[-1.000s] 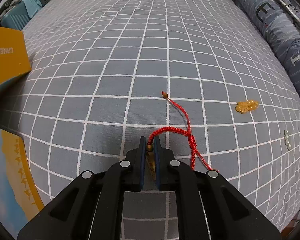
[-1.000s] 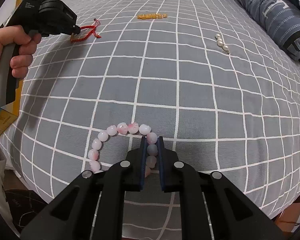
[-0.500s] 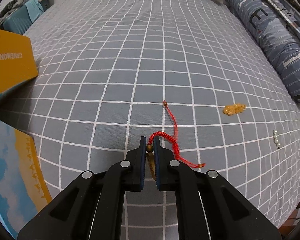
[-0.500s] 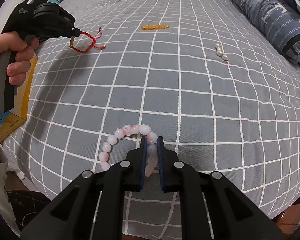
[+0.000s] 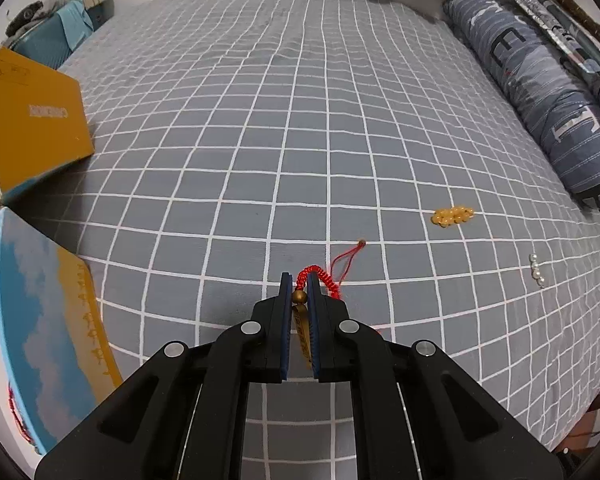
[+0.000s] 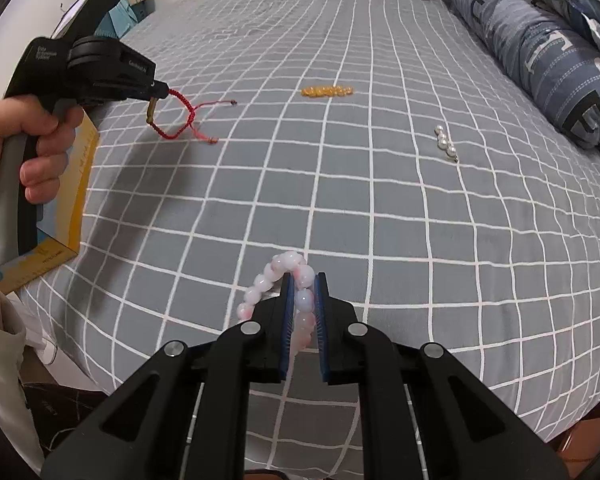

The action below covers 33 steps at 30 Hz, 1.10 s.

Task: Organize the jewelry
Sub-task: 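Carry both bracelets over the white box with both tools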

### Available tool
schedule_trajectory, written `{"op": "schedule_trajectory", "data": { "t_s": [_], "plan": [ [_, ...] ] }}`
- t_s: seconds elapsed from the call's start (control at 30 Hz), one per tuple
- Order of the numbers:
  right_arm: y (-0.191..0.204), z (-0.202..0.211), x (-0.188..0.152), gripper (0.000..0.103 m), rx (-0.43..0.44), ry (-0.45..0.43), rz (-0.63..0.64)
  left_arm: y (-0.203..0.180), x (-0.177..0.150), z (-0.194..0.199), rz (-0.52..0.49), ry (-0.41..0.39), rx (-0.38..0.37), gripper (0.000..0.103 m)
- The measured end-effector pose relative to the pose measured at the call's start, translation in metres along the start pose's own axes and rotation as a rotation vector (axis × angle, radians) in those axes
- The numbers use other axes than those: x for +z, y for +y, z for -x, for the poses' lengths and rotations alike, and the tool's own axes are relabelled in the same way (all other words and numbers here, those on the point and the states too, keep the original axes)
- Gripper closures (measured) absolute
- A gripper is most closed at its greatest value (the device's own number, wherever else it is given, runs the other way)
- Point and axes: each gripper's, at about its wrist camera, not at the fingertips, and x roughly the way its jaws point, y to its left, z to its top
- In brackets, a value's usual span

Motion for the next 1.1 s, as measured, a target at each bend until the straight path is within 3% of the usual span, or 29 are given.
{"op": "schedule_trajectory", "data": {
  "t_s": [0.5, 1.1],
  "plan": [
    [0.005, 0.022, 0.012, 0.094, 0.031, -0.073, -0.021, 0.007, -0.010, 0.042, -0.011, -0.073, -0.005, 0.096],
    [-0.003, 0.043, 0.032, 0.094, -0.030, -0.168, -0.027, 0.003, -0.049, 0.098, -0.061, -0.190, 0.011, 0.096]
  ]
}}
